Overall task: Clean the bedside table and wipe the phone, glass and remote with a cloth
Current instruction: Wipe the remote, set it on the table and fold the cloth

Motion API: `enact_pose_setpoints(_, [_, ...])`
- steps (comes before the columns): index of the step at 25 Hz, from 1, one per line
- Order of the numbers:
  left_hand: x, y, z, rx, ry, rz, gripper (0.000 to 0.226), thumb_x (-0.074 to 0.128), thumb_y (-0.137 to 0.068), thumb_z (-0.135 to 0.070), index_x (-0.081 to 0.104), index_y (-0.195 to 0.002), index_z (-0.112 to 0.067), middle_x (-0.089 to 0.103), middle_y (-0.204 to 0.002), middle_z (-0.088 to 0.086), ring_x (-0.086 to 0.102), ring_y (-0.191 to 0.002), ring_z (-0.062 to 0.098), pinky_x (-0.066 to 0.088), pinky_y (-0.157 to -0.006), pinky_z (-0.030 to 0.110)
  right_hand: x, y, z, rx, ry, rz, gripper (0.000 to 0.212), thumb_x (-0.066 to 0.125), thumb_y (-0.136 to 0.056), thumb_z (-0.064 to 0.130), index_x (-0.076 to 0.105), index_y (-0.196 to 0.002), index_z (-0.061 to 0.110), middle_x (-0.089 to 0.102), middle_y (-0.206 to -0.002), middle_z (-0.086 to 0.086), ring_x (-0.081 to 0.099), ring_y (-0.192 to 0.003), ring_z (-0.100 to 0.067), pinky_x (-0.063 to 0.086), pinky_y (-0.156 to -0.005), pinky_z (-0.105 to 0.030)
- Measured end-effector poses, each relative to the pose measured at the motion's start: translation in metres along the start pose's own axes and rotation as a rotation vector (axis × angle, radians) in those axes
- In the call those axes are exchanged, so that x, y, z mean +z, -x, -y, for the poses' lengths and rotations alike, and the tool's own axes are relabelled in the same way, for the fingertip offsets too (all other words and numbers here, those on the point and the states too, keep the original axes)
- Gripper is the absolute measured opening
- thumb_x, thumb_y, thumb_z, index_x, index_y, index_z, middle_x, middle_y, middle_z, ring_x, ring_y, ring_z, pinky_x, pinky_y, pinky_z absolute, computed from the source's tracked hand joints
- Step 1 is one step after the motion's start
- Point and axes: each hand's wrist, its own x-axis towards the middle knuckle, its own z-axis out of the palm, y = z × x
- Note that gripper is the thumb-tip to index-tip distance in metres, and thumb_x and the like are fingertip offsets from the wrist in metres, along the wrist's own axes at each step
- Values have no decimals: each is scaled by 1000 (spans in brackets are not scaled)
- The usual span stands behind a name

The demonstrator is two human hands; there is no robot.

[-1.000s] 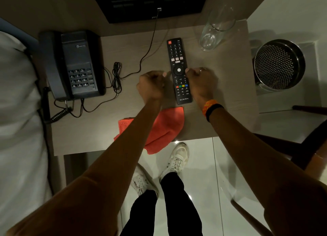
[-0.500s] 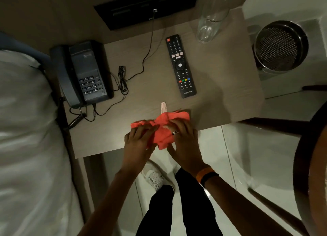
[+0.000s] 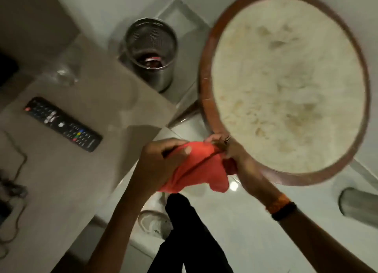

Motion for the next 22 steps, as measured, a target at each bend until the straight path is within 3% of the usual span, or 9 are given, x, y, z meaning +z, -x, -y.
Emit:
enact_pose_setpoints(3, [52, -75, -49, 129, -46, 278, 12, 71, -92, -21, 79, -100, -19, 81, -91, -5, 73, -86, 4, 58, -80, 23, -73, 16, 21, -49, -175, -23, 49, 65, -82, 15, 57, -131, 16, 68, -108, -11, 69, -89, -20, 59, -73, -30])
enact_pose_setpoints(6, [93, -142, -74, 88, -109, 428, 11, 73, -92, -13, 77, -97, -22, 79, -81, -6, 71, -79, 3, 54, -73, 15, -133, 19, 22, -52, 98, -151, 69, 82, -83, 10, 50, -139, 36, 71, -113, -3, 72, -97, -17, 62, -70, -30])
enact_pose_setpoints(8, [107, -170, -76, 139, -384, 353, 17, 71, -94, -17, 75, -110, -22, 77, -92, 0, 71, -93, 15, 53, -81, 18, -163, 13, 16, 30, 354, -279, 68, 82, -86, 20, 47, -143, 34, 65, -128, -9, 68, -114, -21, 59, -90, -36])
enact_pose_setpoints(11, [123, -169, -65, 491, -889, -59, 31, 62, -95, -18, 70, -125, -16, 71, -120, 5, 61, -117, 30, 45, -99, 35, -185, 8, -3, 150, 844, -532, 70, 72, -88, 49, 46, -148, 27, 49, -145, -13, 50, -133, -33, 46, -109, -47])
enact_pose_setpoints(12, [132, -162, -59, 609, -961, -148, 33, 58, -95, -19, 69, -126, -17, 70, -125, 5, 59, -120, 31, 46, -99, 41, -179, 7, -10, 86, 928, -672, 66, 61, -89, 57, 48, -146, 26, 47, -147, -12, 47, -135, -35, 45, -107, -51])
enact_pose_setpoints(14, [154, -144, -42, 761, -1071, -94, 40, 49, -98, -26, 62, -135, -17, 60, -143, 6, 49, -137, 31, 42, -109, 46, -156, 1, -22, -193, 959, -891, 58, 44, -96, 53, 52, -144, 23, 47, -151, -9, 44, -140, -33, 42, -110, -52])
enact_pose_setpoints(16, [172, -130, -18, 733, -1323, 100, 53, 32, -107, -36, 38, -155, -15, 32, -166, 8, 24, -155, 29, 24, -123, 52, -129, -14, -35, -318, 959, -844, 53, 39, -105, 39, 43, -153, 19, 35, -165, -10, 29, -154, -29, 26, -126, -49])
enact_pose_setpoints(18, [174, -133, 2, 677, -1493, 151, 59, 17, -110, -41, 16, -162, -13, 13, -172, 6, 8, -159, 26, 14, -126, 53, -114, -29, -56, -263, 1090, -707, 55, 33, -109, 36, 27, -162, 18, 19, -172, -7, 10, -162, -24, 13, -131, -50])
enact_pose_setpoints(22, [174, -141, 13, 657, -1502, 106, 61, 17, -110, -42, 14, -162, -11, 13, -171, 8, 10, -159, 25, 17, -126, 52, -118, -46, -77, -259, 1147, -735, 57, 26, -108, 36, 23, -163, 19, 18, -173, -5, 9, -162, -23, 12, -131, -51])
